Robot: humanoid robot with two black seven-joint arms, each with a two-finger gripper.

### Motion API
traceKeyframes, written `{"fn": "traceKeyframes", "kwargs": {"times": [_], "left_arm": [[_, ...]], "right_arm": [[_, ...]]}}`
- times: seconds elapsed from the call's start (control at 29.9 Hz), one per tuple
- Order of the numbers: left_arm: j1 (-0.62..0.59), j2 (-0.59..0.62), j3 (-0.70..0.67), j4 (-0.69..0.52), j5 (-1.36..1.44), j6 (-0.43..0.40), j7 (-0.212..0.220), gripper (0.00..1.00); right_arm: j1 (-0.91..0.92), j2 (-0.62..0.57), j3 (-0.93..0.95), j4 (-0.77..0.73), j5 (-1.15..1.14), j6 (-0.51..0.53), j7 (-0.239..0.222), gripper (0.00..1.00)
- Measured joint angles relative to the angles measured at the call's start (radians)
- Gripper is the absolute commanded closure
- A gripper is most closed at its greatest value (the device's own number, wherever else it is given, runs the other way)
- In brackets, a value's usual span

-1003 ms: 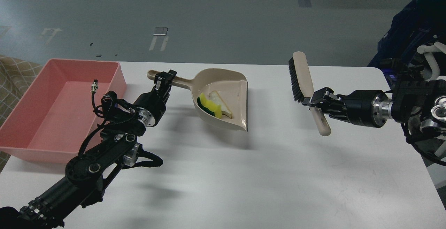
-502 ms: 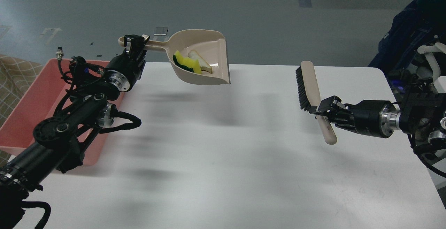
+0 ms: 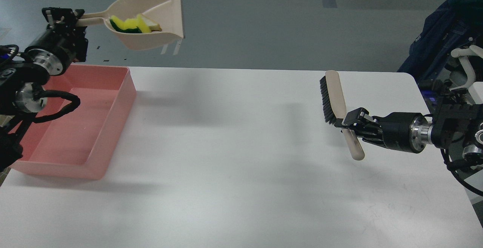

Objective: Sweep and dump garbage into bin
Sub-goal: 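Lift the dustpan with the left gripper over the pink bin, then tilt the dustpan with the left gripper to dump contents into bin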

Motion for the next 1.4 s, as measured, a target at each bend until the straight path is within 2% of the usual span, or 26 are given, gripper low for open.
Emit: {"fn": "traceKeyframes", "kwargs": {"times": [0.27,0.47,0.6,0.77,0.94,1.17,1.27,1.4], "left_arm": [[0.075,0.114,-0.062,0.079,-0.05,-0.161,-0.008,1.0],[0.181,0.18,-0.079,0.081,-0.065,-0.263,-0.055,1.0],[0.229,0.219,-0.079,0.087,-0.057,-0.322,-0.115,1.0],[0.255,0.257,-0.07,0.128,-0.033,-0.356,-0.187,1.0],[0.26,0.284,-0.062,0.206,0.07,-0.406,-0.286,1.0],[0.289,0.311,-0.06,0.281,0.171,-0.431,-0.383,1.0],[0.323,0.331,-0.048,0.284,0.205,-0.423,-0.404,1.0],[0.336,0.347,-0.025,0.285,0.275,-0.395,-0.407,1.0]], "right_arm": [[-0.007,0.007,-0.001,-0.002,0.0,0.0,0.0,1.0],[-0.009,0.011,0.0,-0.003,-0.002,0.0,0.0,1.0],[-0.01,0.011,0.0,-0.003,-0.002,0.0,0.0,1.0],[-0.012,0.011,0.0,-0.003,-0.002,0.0,0.0,1.0],[-0.012,0.011,0.0,-0.003,-0.002,0.0,0.0,1.0],[-0.015,0.012,0.0,-0.002,-0.002,0.0,0.0,1.0],[-0.015,0.012,0.0,-0.002,-0.002,0.0,0.0,1.0],[-0.015,0.012,0.0,-0.002,-0.002,0.0,0.0,1.0]]}}
